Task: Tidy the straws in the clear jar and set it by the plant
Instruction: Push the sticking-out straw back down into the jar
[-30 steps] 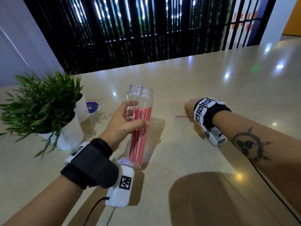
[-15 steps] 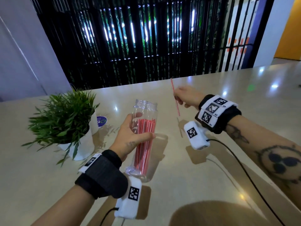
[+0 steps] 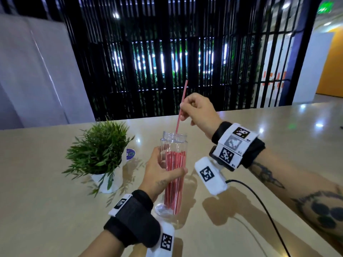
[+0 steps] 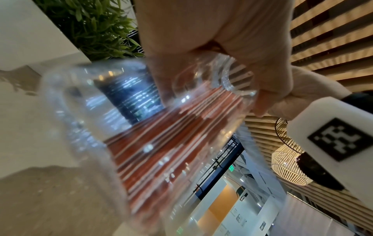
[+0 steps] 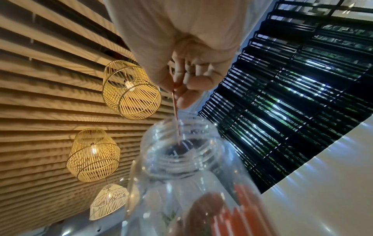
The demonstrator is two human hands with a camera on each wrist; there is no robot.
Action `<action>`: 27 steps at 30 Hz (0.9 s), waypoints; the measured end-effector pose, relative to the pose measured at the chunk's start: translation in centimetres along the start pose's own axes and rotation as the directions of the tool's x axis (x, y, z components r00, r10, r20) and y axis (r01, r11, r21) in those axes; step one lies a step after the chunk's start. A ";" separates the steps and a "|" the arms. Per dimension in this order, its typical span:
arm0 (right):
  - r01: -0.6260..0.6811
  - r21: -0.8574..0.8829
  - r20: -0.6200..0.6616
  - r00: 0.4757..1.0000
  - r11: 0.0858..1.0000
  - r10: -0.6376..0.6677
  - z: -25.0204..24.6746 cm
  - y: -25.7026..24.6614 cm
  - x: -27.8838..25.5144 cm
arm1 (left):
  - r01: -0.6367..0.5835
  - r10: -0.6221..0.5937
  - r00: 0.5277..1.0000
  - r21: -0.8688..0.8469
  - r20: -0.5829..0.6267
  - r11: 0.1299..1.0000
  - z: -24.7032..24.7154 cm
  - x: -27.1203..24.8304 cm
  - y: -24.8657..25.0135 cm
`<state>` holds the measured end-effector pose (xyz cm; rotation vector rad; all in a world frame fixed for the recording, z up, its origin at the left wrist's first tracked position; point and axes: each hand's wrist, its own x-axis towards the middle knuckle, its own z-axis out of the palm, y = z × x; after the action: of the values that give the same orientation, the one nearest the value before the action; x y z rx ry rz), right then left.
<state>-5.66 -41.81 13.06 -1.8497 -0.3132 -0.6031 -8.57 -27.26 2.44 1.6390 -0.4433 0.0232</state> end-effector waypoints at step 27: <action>0.050 0.045 -0.137 0.990 0.998 -0.044 0.8 -3.3 -4.2 | -0.185 0.179 0.974 -0.030 -0.143 0.982 -2.0 -0.7 1.5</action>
<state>-10.54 -39.61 13.18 -1.7488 -0.2790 -0.7446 -9.22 -25.21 3.92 1.5391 -0.4817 0.2621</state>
